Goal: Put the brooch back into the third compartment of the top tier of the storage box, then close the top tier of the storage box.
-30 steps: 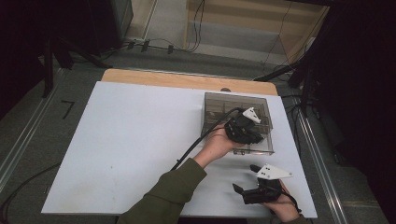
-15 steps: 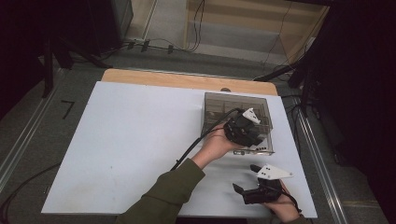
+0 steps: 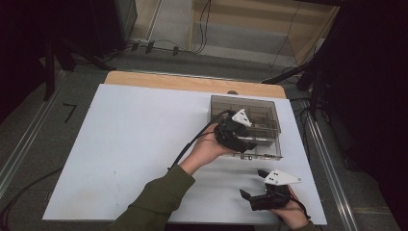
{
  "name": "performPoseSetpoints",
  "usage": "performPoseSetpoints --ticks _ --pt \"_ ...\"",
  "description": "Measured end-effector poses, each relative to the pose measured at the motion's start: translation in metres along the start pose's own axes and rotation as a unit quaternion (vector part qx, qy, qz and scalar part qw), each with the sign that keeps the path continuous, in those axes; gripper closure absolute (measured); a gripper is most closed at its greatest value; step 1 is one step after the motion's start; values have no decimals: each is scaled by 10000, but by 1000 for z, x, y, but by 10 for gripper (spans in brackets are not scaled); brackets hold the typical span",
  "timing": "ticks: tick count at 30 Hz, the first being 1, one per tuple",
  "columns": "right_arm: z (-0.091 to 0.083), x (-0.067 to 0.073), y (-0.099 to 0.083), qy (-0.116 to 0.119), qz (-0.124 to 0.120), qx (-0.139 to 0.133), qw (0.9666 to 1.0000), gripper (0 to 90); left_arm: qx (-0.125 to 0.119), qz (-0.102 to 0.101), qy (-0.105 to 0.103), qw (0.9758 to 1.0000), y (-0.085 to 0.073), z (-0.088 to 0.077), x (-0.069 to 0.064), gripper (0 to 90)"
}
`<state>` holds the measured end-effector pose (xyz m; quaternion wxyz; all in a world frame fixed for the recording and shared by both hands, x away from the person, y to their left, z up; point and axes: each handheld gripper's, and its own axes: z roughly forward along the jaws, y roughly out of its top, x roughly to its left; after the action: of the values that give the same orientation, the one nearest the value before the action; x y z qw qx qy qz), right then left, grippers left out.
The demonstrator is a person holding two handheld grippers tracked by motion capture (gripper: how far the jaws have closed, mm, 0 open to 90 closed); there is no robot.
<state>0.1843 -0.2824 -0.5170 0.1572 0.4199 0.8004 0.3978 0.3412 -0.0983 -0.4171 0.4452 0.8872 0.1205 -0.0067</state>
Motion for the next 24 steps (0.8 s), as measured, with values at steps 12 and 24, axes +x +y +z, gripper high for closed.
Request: performPoseSetpoints --ticks 12,24 --pt "0 -1 0 1 20 7 10000 6 -77 -76 239 9997 -20 -32 7 308" --pt "-1 -1 1 23 41 -15 10000 6 -137 -105 572 9982 -51 -71 6 207"
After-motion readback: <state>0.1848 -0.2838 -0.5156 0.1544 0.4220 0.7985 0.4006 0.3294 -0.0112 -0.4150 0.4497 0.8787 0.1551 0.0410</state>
